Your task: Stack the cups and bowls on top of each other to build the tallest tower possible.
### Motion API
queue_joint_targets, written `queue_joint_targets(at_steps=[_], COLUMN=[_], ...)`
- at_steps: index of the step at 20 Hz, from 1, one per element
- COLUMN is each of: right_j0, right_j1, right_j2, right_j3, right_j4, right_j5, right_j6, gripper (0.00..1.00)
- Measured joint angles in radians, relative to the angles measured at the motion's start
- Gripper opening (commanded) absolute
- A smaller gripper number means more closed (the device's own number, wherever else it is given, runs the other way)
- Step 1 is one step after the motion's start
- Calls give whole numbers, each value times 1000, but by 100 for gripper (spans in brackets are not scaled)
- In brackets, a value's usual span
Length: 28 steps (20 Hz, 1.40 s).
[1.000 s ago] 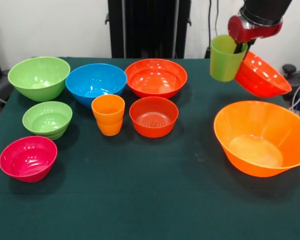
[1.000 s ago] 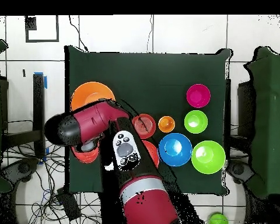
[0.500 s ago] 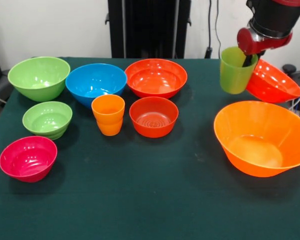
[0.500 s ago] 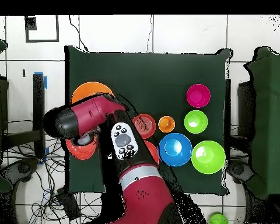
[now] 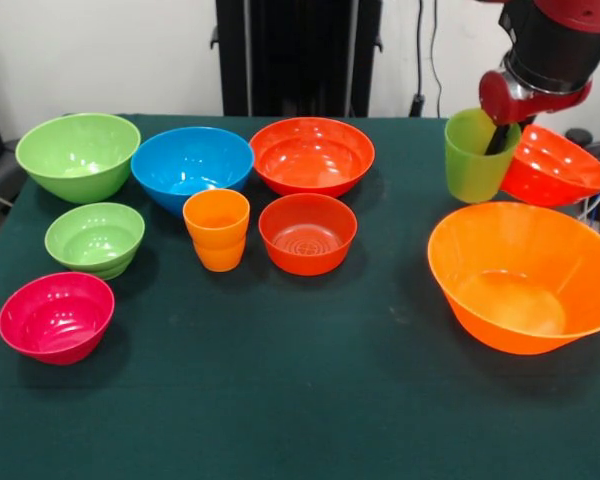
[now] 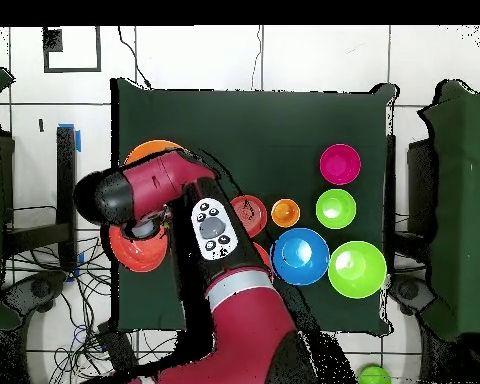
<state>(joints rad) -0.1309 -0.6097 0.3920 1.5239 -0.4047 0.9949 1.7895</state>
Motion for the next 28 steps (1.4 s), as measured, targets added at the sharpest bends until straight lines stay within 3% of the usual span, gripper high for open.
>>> queue_joint_targets(at_steps=[12, 28], right_j0=[4, 0], right_j1=[93, 145], right_j2=[12, 13], right_j3=[-16, -17], right_j4=[0, -3], right_j5=[-6, -43], right_j6=[0, 0], gripper=[0, 0])
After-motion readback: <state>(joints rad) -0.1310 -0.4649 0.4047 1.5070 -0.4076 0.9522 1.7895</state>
